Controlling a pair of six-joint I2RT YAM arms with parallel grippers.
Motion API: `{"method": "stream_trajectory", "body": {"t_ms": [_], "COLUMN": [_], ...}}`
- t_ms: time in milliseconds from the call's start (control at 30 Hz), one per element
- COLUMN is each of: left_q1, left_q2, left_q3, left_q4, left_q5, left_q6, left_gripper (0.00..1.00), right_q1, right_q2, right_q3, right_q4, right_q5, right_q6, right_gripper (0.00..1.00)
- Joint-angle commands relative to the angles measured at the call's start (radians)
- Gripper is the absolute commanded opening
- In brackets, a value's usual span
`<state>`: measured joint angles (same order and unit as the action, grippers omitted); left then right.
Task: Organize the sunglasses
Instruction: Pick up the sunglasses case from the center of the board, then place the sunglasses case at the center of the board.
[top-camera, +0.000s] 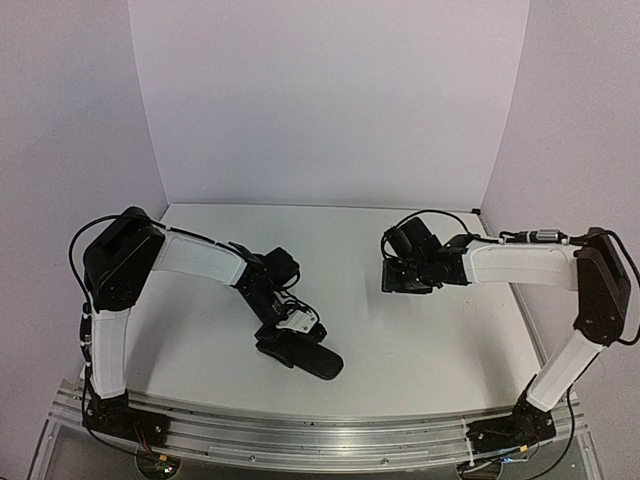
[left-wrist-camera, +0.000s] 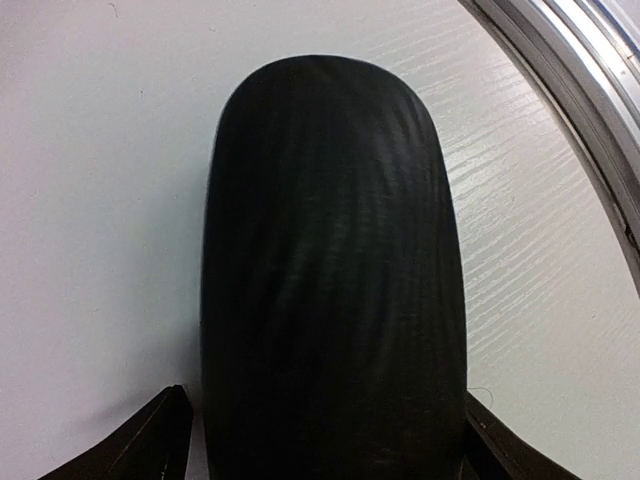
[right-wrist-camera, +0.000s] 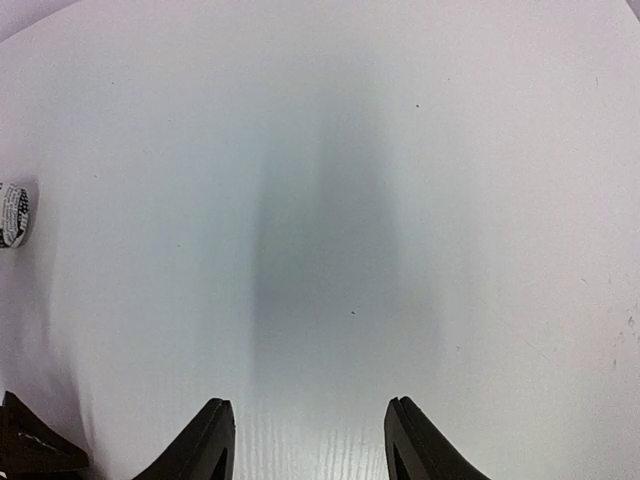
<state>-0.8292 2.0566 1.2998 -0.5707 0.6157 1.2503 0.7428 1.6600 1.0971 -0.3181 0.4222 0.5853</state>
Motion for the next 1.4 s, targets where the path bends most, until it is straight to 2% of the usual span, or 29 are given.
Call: {"method": "stream_trajectory", "body": {"t_ms": [0, 167, 300, 467, 567, 700, 800, 900, 1067, 1367], "left_q1": [-0.013, -0.02, -0.022, 0.002, 0.072, 0.161, 0.194, 0.206, 0.209, 0.206], "left_q2": [0.024, 0.025, -0.001, 0.02, 0.079, 0.218, 0.304, 0.347, 0.413, 0.446], "left_q3": [0.082, 0.065, 0.032, 0.116, 0.235, 0.486, 0.619, 0.676, 0.778, 0.814], "left_q4": [-0.061, -0.067, 0.036, 0.035, 0.022, -0.05, -0.065, -0.028, -0.056, -0.068], "left_q5": [-0.005, -0.021, -0.052, -0.042, -0.024, -0.035, -0.061, -0.08, -0.083, -0.071], "left_q6": [0.006, -0.031, -0.118, -0.22, -0.279, -0.304, -0.295, -0.293, -0.304, -0.333], "left_gripper": [0.81, 0.73, 0.5, 0.4, 0.41, 0.41, 0.41, 0.43, 0.46, 0.52], "right_q1": [0.013, 0.013, 0.013, 0.014, 0.013, 0.013, 0.013, 0.013, 0.013, 0.013], "right_q2": [-0.038, -0.046, -0.042, -0.041, -0.059, -0.084, -0.086, -0.083, -0.08, -0.08], "right_q3": [-0.017, -0.02, -0.016, -0.006, -0.009, -0.016, -0.017, -0.016, -0.02, -0.026], "right_q4": [-0.077, -0.088, -0.088, -0.088, -0.088, -0.088, -0.088, -0.088, -0.088, -0.088], "right_q5": [0.08, 0.088, 0.084, 0.09, 0.111, 0.132, 0.128, 0.121, 0.111, 0.116], "right_q6": [-0.03, -0.039, -0.049, -0.058, -0.054, -0.049, -0.051, -0.049, -0.048, -0.05], "right_gripper": [0.53, 0.53, 0.54, 0.54, 0.54, 0.54, 0.54, 0.54, 0.54, 0.54]}}
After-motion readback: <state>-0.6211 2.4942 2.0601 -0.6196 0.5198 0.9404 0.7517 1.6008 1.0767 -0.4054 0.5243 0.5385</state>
